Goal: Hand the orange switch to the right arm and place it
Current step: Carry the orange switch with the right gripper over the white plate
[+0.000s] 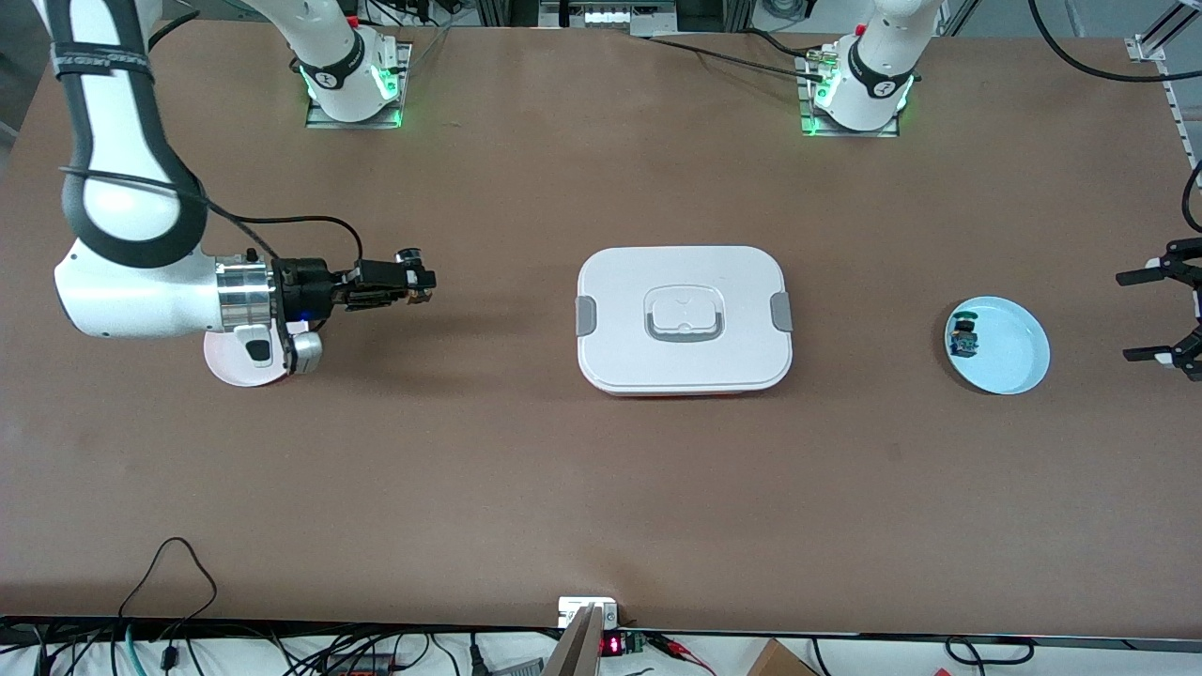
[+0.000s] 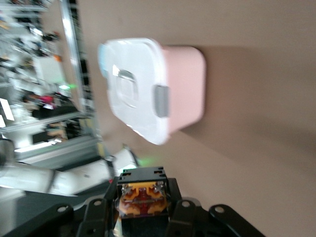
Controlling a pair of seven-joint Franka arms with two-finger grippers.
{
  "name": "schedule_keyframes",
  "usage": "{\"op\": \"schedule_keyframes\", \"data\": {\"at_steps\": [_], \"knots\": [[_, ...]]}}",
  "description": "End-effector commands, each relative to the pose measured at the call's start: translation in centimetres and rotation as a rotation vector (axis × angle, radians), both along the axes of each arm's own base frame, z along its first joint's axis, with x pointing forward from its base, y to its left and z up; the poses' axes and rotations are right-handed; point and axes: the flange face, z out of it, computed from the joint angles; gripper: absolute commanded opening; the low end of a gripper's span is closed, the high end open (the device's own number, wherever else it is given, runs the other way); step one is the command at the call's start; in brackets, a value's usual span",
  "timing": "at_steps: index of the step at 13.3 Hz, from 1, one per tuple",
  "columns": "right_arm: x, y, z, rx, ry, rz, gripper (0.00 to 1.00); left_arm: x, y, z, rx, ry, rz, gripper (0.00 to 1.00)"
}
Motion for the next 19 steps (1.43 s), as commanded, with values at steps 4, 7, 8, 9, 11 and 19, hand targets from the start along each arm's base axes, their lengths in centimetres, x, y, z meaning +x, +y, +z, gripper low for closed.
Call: {"op": "schedule_keyframes", "data": {"at_steps": [4,7,8,9,11,19], "knots": [[-1.7,-4.0,-0.7,-0.420,-0.188,0.407,0.00,-0.9,-4.2,4.1,0.155,0.084,0.141,1.00],[-1.4,-6.6,-1.3,-0.576,-0.308,0.678,0.00,-1.7,-6.5,6.6,0.311,0.063,0.351,1.00],[-1.3,-7.9,-1.9,-0.595,-0.348,0.749,0.00,-1.8,-7.0,7.9,0.332,0.018,0.432,1.00],[-1.1,-9.7,-2.6,-0.612,-0.379,0.810,0.00,-2.3,-7.6,9.3,0.341,-0.011,0.508,1.00],[-1.0,-12.7,-4.0,-0.640,-0.433,0.922,0.01,-2.9,-8.6,11.5,0.350,-0.092,0.623,1.00],[-1.8,-19.8,-9.7,-0.547,-0.721,1.349,0.01,-6.2,-13.1,9.8,0.488,0.143,1.046,1.00]]}}
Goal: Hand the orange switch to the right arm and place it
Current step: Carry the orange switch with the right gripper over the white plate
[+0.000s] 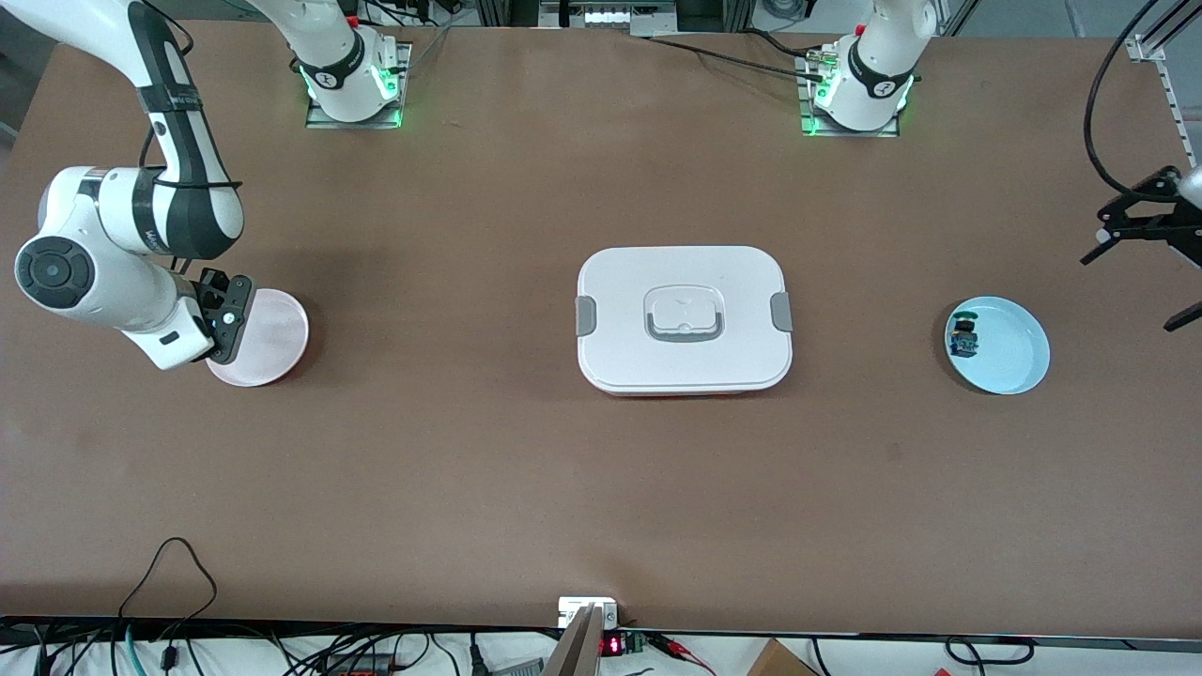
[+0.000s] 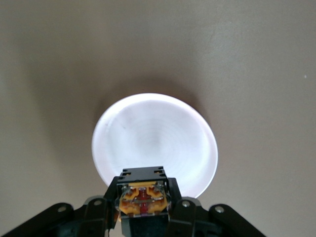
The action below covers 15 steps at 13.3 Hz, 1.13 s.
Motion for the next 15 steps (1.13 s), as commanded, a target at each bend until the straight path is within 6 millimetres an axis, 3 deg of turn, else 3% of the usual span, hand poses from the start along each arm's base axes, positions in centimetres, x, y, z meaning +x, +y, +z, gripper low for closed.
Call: {"op": "schedule_keyframes", "data": {"at_steps": [1,8,15], "knots": [[-1.6,-0.9,-2.2,0.018,-0.038,0.117,0.01,-1.7,0.2,-0.8,0.036,0.101,0.259,1.00],[-4.0,-3.8,-7.3,0.041,-0.070,0.108,0.01,-3.2,0.1,-3.4,0.158,0.289,0.626,1.00],[-5.9,-2.9,-10.6,0.073,-0.099,0.082,0.01,-3.0,-0.1,-3.6,0.117,0.312,0.717,1.00]]}}
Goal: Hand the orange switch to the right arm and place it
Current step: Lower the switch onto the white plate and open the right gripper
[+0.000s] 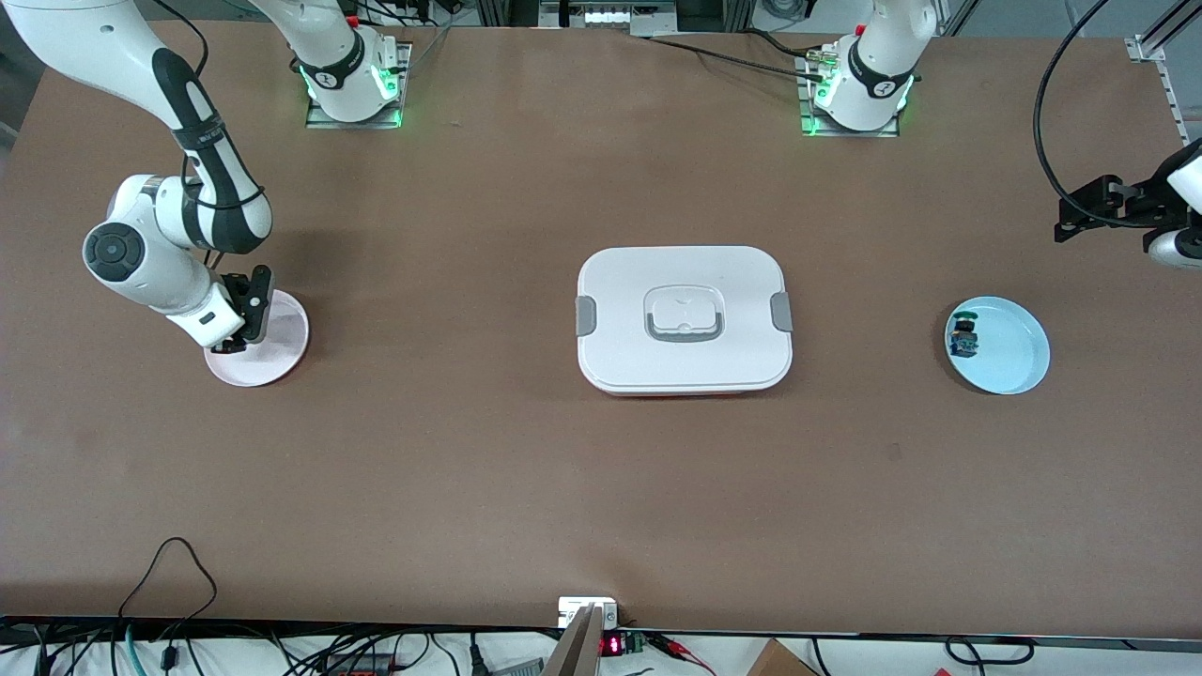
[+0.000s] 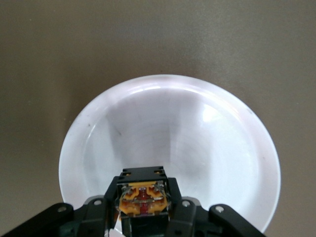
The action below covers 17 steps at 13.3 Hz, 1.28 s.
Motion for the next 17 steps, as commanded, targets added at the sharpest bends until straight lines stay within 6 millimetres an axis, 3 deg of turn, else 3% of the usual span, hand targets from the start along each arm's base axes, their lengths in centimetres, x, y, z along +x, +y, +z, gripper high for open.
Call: {"op": "schedule_keyframes", "data": {"at_steps": [1,5,8,9,10,11,12,17], "knots": [[-0.7,0.3,-0.6,0.021,-0.040,-0.003,0.01,0.0,-0.2,0.2,-0.007,0.002,0.021,1.00],[-0.5,0.3,-0.8,0.021,-0.066,0.012,0.02,1.3,0.6,0.3,-0.033,-0.017,0.033,1.00],[-0.4,0.4,-0.7,0.021,-0.118,0.026,0.03,1.7,3.9,-0.9,-0.112,-0.007,0.101,1.00],[-0.5,0.4,-0.9,0.021,-0.116,0.026,0.05,1.8,3.8,-0.4,-0.099,-0.018,0.090,1.00],[-0.5,0.4,-1.0,0.021,-0.115,0.027,0.22,1.8,3.8,0.1,-0.090,-0.027,0.089,1.00],[-0.5,0.4,-0.9,0.021,-0.118,0.025,0.77,1.9,3.8,0.1,-0.087,-0.028,0.089,1.00],[-0.4,0.4,-0.6,0.021,-0.121,0.023,1.00,1.9,3.7,0.0,-0.089,-0.029,0.087,1.00],[-0.1,0.6,2.0,0.023,-0.134,0.005,1.00,2.0,3.7,-0.1,-0.071,-0.029,0.064,1.00]]}}
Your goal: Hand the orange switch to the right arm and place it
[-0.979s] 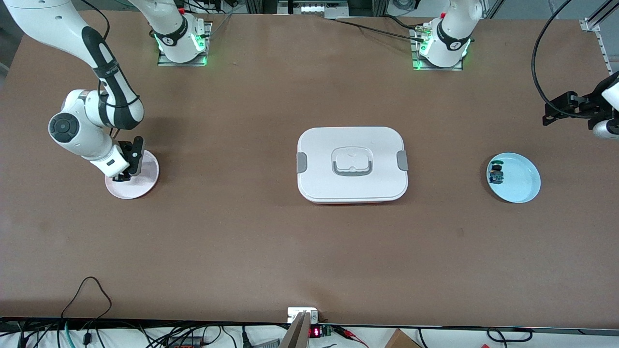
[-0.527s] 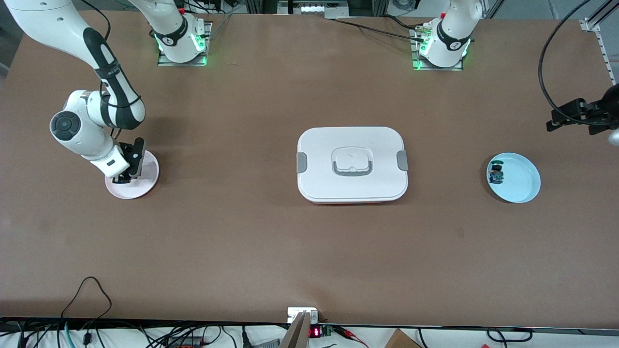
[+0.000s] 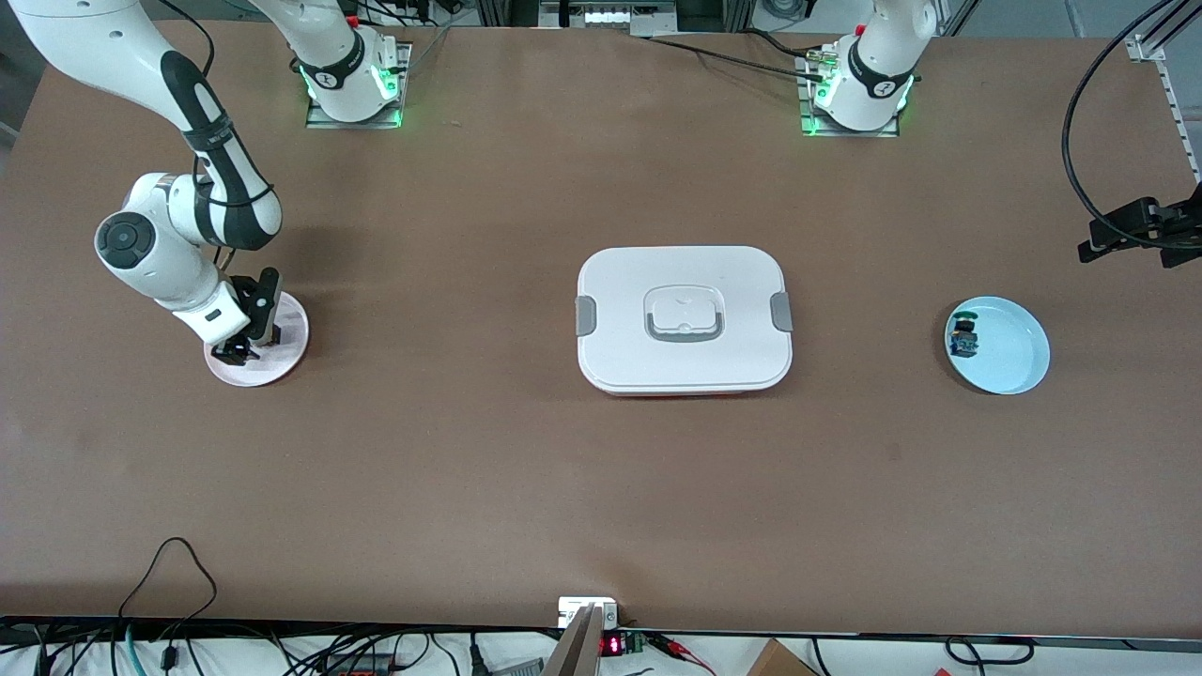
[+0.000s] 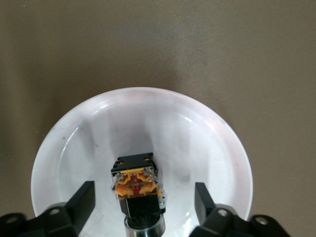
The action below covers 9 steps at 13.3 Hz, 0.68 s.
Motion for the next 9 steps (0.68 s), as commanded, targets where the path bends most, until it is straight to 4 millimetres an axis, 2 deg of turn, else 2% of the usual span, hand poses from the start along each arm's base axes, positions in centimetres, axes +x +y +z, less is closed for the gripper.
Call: {"op": "schedule_keyframes", "data": {"at_steps": [1,3,7,9], "knots": [[-0.1,0.2,2.8,0.027,-0.039,-0.016,1.00,0.5,-0.4,0.5,0.031,-0.008,-0.031,1.00],[0.2,1.0,4.7,0.050,-0.041,-0.037,1.00,0.7,-1.6,0.4,0.087,0.000,-0.062,1.00],[2.3,1.8,9.3,0.174,-0.045,-0.207,1.00,0.9,-1.2,-0.2,0.098,0.010,-0.061,1.00],[3.3,2.2,11.4,0.200,-0.006,-0.345,1.00,1.0,-1.3,-0.2,0.100,0.012,-0.062,1.00]]}}
